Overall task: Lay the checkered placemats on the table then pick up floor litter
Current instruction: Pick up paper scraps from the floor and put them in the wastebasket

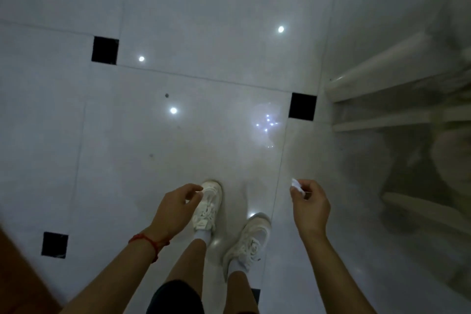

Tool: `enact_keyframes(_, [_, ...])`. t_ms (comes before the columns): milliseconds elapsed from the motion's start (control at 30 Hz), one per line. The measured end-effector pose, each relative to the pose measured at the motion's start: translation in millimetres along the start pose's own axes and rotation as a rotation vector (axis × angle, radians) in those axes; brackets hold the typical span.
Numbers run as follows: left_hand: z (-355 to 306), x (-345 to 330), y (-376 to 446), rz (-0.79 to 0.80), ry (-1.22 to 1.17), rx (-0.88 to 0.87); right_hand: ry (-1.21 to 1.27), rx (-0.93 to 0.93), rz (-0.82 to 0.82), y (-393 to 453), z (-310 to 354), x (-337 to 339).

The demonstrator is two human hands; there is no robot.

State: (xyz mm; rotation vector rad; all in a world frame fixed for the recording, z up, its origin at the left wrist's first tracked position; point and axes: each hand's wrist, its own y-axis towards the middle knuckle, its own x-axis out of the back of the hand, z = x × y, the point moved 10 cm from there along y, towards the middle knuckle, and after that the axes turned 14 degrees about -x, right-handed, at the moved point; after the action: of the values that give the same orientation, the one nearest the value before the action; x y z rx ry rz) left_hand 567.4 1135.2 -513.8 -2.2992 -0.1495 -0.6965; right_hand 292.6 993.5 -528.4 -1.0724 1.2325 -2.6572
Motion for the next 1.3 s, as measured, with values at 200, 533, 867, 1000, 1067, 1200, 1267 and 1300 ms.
enact_keyframes(200, [-75,97,-47,-0.038,-0.056,-0.072,0.05,-0.008,0.033,-95,75,48])
enact_keyframes(533, [-161,264,-111,-0.04,-0.107,-0.145,0.116,-0.039,0.039,-215,189,111])
enact_keyframes(867, [-196,357,-57,-0.071,-0.082,-0.091,0.13,-0.048,0.024,-162,302,142])
enact_keyframes(1000, [-229,404,-3,-0.115,-0.106,-0.056,0.126,-0.086,0.002,-119,367,151])
enact_keyframes(1067, [-244,428,24,-0.129,-0.12,-0.045,0.118,-0.079,0.007,-98,404,150])
enact_keyframes(1200, [-270,469,76,-0.129,-0.098,-0.044,0.123,-0.068,0.018,-64,488,139])
enact_keyframes(1267, [-275,489,103,-0.131,-0.107,-0.035,0.143,-0.037,0.041,-53,535,127])
enact_keyframes(1300, [-275,499,117,-0.132,-0.111,-0.026,0.142,-0.016,0.043,-46,558,121])
